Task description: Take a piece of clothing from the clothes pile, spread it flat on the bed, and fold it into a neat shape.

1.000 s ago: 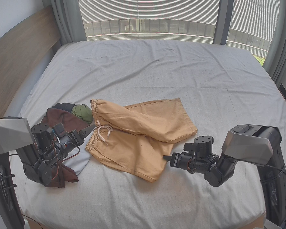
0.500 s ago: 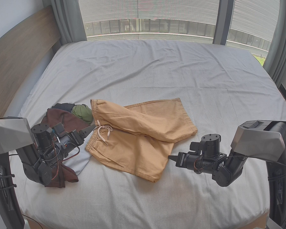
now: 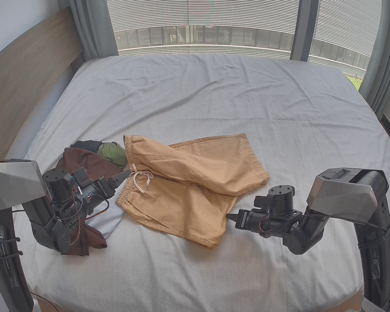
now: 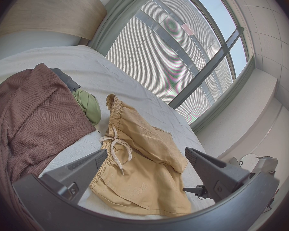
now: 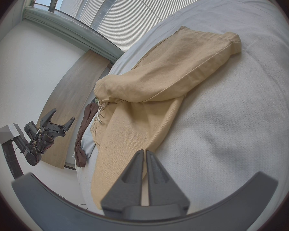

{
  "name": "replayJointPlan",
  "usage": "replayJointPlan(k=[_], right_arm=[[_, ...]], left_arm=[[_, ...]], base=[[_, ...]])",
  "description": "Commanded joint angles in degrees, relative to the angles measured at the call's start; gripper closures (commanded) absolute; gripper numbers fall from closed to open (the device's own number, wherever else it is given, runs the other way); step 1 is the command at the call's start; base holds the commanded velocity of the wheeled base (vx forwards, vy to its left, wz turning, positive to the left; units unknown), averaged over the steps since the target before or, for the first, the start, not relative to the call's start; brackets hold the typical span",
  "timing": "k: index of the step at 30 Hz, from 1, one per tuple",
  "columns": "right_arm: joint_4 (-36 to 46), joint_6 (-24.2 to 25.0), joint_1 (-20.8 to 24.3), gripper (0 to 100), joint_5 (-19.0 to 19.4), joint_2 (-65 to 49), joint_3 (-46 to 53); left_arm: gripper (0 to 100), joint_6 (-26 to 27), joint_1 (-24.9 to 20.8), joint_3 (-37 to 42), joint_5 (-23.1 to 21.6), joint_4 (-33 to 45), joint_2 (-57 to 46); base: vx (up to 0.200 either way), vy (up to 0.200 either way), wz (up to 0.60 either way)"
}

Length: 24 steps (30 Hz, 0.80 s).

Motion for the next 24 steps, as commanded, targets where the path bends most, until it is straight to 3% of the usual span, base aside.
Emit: replayJointPlan(k=[1, 12, 21, 22, 24], right_arm=[[-0.02, 0.01, 0.48, 0, 0.06, 1.91, -1.77], [4.99, 0.36, 1.54, 0, -0.20, 2.62, -7.13], [5.16, 0.88, 3.21, 0, -3.54, 4.90, -11.09], [5.16, 0.97, 3.38, 100, -3.90, 4.90, -11.17], [4.90, 1.41, 3.38, 100, -4.07, 4.90, -11.26]], left_arm=[[0, 0.04, -0.15, 0.07, 0.08, -0.03, -0.09], [0, 0.04, -0.24, 0.07, 0.35, -0.03, -0.97], [0, 0.12, -0.15, 0.07, 0.35, -0.12, -0.97], [0, 0.12, -0.15, 0.07, 0.35, -0.12, -0.97], [0, 0.12, -0.15, 0.07, 0.35, -0.12, -0.97]], base=[[0.000, 0.000, 0.00], [0.000, 0.000, 0.00], [0.000, 0.000, 0.00], [0.000, 0.000, 0.00], [0.000, 0.000, 0.00]])
